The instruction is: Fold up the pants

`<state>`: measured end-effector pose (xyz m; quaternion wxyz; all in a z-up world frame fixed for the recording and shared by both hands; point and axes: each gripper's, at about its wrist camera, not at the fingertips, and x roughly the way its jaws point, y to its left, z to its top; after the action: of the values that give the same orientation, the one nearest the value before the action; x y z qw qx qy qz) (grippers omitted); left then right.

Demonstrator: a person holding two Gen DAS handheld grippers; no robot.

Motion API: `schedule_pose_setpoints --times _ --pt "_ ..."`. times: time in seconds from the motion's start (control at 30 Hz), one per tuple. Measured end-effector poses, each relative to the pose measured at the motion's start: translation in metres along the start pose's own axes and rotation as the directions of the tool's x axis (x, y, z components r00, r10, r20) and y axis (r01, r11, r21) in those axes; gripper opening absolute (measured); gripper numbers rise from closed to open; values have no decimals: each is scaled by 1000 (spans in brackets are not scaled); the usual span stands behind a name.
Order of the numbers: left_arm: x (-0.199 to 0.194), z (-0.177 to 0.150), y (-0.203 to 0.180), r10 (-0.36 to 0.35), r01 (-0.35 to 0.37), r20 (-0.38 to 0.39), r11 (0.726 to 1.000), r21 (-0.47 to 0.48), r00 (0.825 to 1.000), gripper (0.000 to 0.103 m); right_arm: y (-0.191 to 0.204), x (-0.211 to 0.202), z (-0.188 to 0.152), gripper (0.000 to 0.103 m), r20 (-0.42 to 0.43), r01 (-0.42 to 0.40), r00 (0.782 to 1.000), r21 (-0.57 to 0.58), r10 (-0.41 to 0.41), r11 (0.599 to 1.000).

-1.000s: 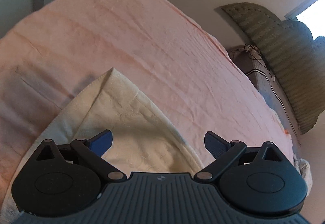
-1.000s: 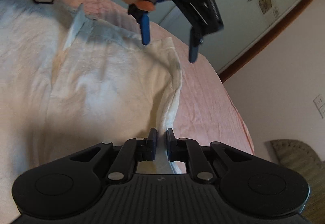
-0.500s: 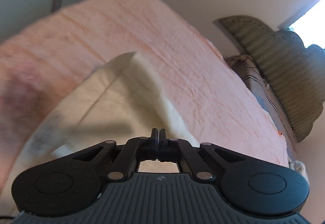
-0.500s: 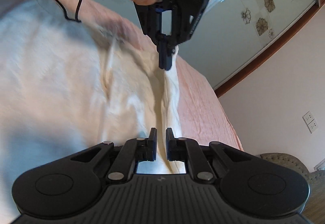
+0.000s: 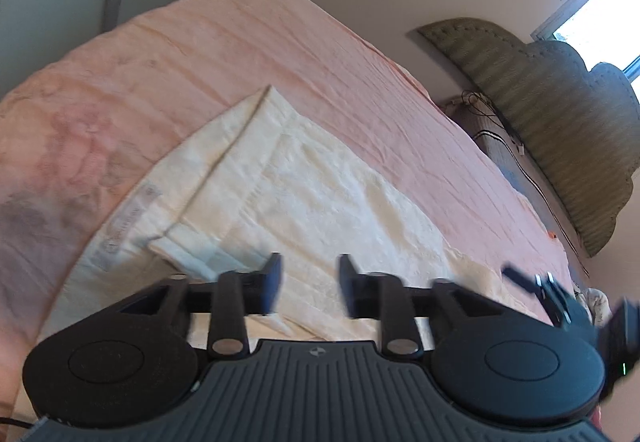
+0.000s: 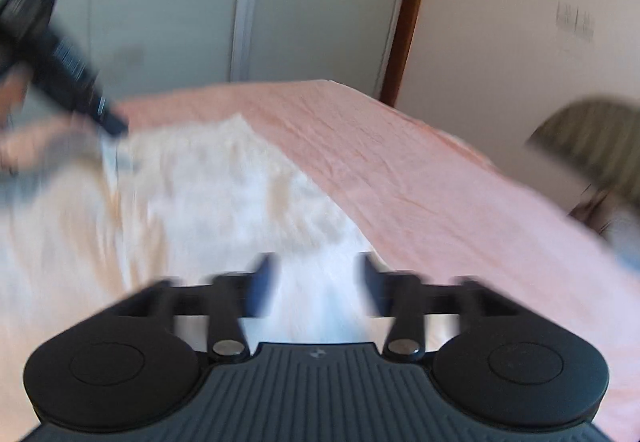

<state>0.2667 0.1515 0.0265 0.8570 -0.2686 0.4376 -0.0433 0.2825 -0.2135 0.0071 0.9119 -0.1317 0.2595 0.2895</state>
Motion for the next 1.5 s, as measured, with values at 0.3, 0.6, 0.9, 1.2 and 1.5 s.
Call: schedule_pose_setpoints --times 0.3,0.6,0.9,1.2,1.5 --pt "29 29 -12 -40 39 -34 998 -40 999 73 -60 156 33 55 -86 -217 962 341 260 915" --pt "58 66 -18 -151 151 7 978 -141 988 78 46 74 28 6 25 -131 990 -227 141 965" --pt "83 63 -12 -54 43 -65 988 -150 996 11 107 42 -3 6 22 -52 997 -475 71 878" --pt "8 -4 -3 -99 100 21 994 -40 995 1 79 -33 -46 12 43 145 989 -449 -141 882" --pt "-6 -34 -6 -90 89 47 996 4 995 1 -8 -28 -85 44 -128 257 920 -513 -369 819"
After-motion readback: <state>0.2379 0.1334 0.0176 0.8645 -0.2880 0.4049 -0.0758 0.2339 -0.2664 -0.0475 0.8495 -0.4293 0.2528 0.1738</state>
